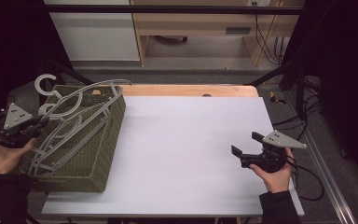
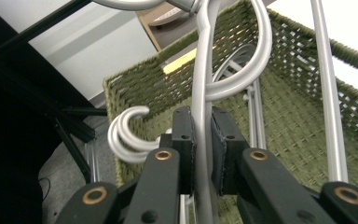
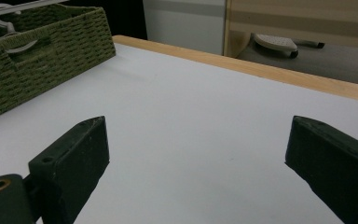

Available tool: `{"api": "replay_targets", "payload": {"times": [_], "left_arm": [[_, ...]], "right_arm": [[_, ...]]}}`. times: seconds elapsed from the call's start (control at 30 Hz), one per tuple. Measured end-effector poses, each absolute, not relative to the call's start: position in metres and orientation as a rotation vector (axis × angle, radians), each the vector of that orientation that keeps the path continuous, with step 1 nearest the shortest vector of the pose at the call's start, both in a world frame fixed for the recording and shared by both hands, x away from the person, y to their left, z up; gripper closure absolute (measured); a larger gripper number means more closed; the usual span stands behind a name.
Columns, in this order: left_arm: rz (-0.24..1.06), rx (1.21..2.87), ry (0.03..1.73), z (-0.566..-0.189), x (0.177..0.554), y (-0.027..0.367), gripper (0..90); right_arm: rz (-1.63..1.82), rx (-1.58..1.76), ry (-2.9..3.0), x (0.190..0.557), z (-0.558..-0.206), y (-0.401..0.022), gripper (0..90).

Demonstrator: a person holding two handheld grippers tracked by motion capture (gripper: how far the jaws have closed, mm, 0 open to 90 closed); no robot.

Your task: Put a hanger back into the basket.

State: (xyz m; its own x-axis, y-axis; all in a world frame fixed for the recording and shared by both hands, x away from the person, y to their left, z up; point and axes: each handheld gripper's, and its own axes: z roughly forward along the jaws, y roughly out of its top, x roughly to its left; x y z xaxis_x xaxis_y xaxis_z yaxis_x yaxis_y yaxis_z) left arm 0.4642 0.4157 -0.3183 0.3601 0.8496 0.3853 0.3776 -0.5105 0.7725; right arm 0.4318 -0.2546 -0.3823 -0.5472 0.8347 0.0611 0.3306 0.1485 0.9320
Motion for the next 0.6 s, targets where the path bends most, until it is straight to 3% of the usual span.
{"api": "replay_targets", "payload": {"times": [0.6], "left_arm": [[1.143,2.077,1.151,-0.334,0.469,0.433,81.1]], "right_arm": [[1.394,1.108,1.957,0.431,-0.382,-0.255,6.5]]}}
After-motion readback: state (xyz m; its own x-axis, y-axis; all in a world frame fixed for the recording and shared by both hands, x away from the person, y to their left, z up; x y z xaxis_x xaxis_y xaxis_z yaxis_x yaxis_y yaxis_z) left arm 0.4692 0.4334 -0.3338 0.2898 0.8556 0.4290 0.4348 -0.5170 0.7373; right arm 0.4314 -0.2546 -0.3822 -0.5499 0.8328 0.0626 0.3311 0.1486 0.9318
